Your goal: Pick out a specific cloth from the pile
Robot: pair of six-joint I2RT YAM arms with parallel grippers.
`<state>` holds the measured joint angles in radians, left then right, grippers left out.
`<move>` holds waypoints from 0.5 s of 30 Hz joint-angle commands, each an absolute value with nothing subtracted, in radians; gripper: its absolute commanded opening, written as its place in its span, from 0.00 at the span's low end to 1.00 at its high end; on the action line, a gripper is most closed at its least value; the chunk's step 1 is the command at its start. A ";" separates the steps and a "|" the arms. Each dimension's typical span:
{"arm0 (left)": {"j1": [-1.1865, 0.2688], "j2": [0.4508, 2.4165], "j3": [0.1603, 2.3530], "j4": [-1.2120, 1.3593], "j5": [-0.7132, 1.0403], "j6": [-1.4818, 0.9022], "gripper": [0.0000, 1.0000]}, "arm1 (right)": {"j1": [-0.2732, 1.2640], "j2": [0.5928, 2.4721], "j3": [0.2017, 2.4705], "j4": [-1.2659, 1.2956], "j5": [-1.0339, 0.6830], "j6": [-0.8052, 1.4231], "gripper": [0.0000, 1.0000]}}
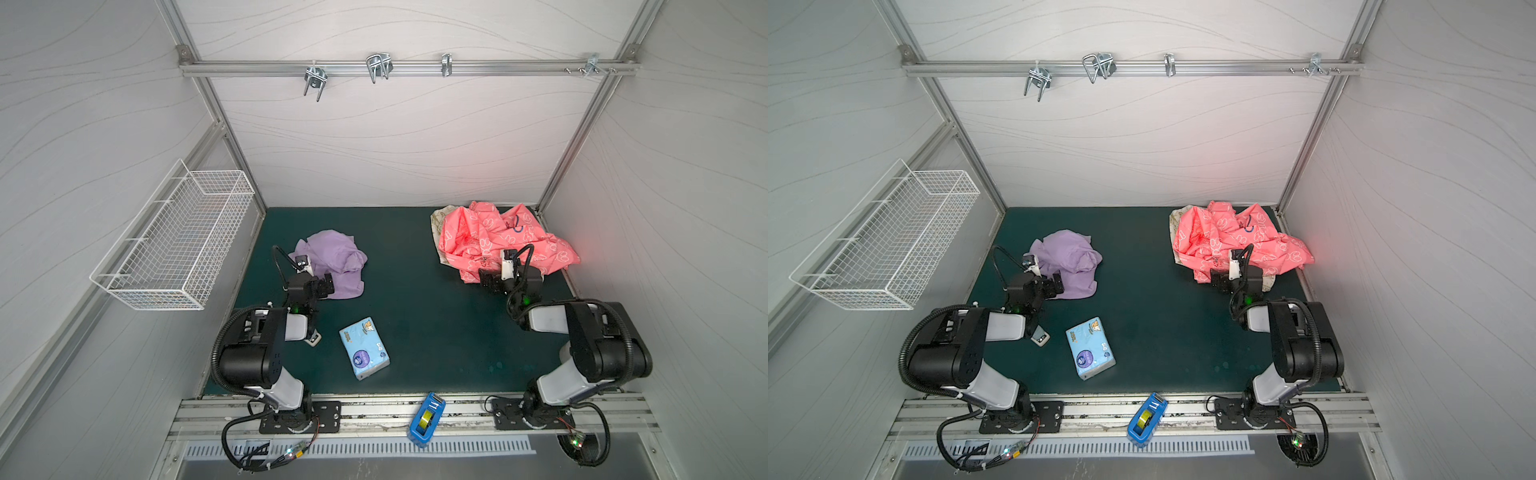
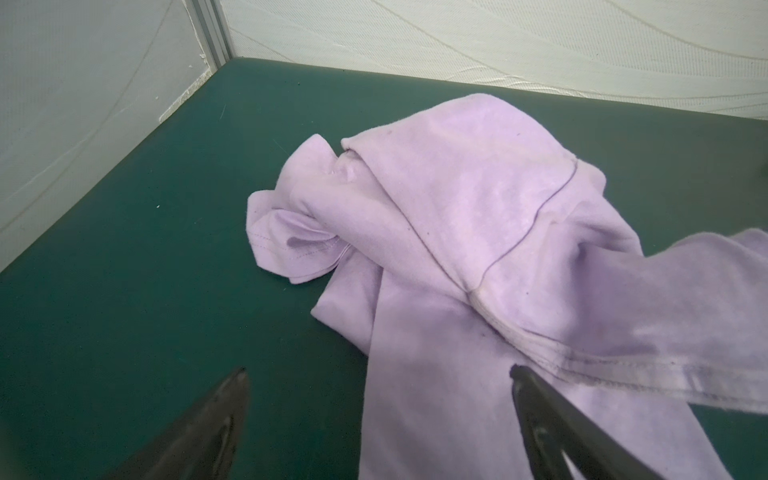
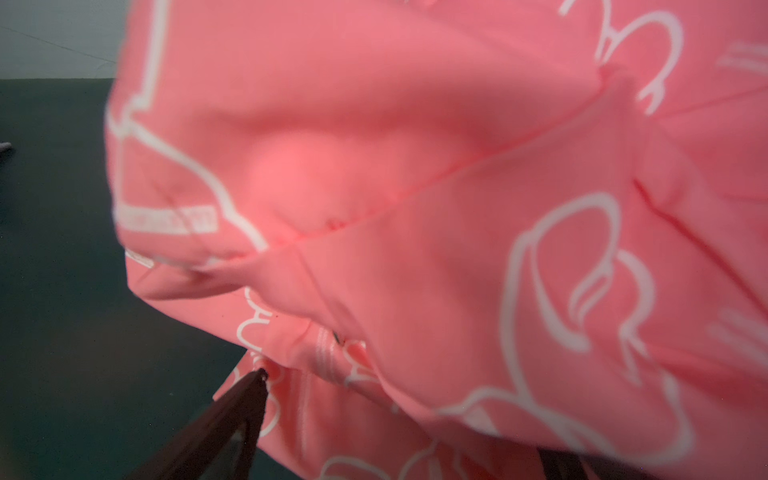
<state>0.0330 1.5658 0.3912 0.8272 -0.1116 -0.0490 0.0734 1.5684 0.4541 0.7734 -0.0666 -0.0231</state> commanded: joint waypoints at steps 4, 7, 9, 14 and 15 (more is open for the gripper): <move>0.037 1.554 0.417 0.853 -0.114 -0.052 0.99 | 0.069 1.574 0.463 0.758 -0.081 -0.020 0.99; 0.037 1.553 0.417 0.853 -0.114 -0.052 0.99 | 0.068 1.572 0.462 0.758 -0.081 -0.020 0.99; 0.037 1.554 0.417 0.853 -0.114 -0.052 0.99 | 0.069 1.571 0.462 0.758 -0.082 -0.021 0.99; 0.034 1.563 0.434 0.833 -0.116 -0.044 0.99 | 0.069 1.572 0.461 0.757 -0.081 -0.020 0.99; 0.034 1.562 0.434 0.832 -0.117 -0.044 0.99 | 0.069 1.572 0.463 0.758 -0.082 -0.020 0.99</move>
<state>0.0326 1.5658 0.3965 0.8162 -0.1120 -0.0486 0.0731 1.5684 0.4541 0.7689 -0.0689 -0.0223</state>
